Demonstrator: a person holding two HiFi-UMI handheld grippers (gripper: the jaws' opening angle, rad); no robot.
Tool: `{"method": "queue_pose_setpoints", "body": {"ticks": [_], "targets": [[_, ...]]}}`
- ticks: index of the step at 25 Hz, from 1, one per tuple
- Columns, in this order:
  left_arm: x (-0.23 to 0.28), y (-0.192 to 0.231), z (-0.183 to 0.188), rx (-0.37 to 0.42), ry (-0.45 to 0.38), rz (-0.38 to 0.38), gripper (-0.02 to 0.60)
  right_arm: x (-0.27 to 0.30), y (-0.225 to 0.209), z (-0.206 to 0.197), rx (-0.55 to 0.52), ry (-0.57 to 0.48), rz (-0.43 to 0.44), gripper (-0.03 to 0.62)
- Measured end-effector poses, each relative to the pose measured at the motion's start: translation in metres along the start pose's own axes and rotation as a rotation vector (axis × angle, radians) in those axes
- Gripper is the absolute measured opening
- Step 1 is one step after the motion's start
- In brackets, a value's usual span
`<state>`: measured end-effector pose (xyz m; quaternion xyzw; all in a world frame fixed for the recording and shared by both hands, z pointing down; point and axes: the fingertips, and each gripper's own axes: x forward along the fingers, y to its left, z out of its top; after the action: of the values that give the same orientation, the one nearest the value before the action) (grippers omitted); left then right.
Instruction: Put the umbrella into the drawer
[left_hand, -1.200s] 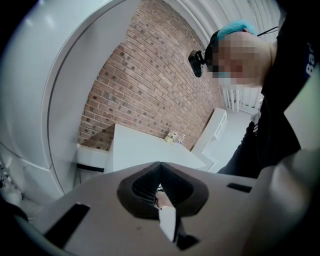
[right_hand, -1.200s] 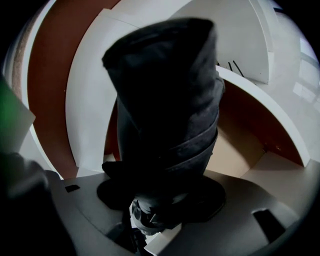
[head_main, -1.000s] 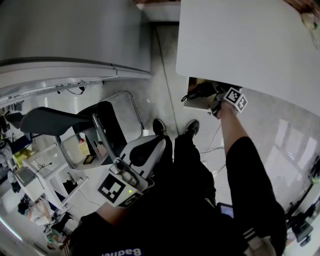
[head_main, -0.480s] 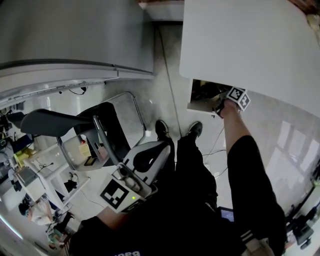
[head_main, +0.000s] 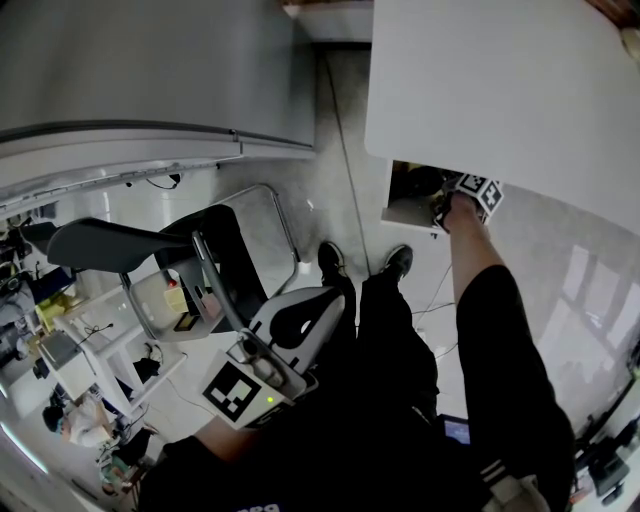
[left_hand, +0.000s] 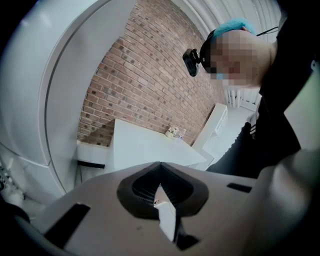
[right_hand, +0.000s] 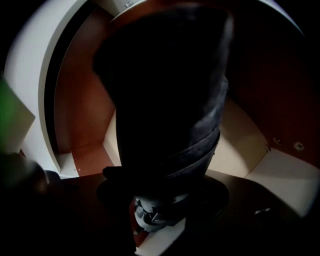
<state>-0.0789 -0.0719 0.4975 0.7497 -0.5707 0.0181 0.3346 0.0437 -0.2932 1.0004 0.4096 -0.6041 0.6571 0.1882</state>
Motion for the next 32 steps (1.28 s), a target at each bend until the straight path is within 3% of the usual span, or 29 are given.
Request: {"method": "queue_pose_setpoints", "body": {"ticks": [6,14,22,30,32], "targets": [[-0.001,-0.013,0.011,-0.002,-0.042,-0.020,-0.003,-0.024,0.013,-0.003,0.085,-0.047,-0.028,0.302],[-0.004,-0.037,0.032,0.005,-0.107,-0.090,-0.003,-0.078,0.029,-0.003,0.033,-0.132,0.014,0.304],[-0.016,-0.066,0.032,0.051,-0.092,-0.179,-0.003,-0.176,0.089,-0.012,-0.029,-0.228,0.231,0.304],[-0.038,-0.084,0.043,0.102,-0.111,-0.277,-0.003,-0.289,0.171,-0.052,-0.174,-0.287,0.439,0.299],[-0.045,-0.085,0.045,0.112,-0.114,-0.297,-0.003,-0.317,0.191,-0.068,-0.212,-0.302,0.479,0.273]]}}
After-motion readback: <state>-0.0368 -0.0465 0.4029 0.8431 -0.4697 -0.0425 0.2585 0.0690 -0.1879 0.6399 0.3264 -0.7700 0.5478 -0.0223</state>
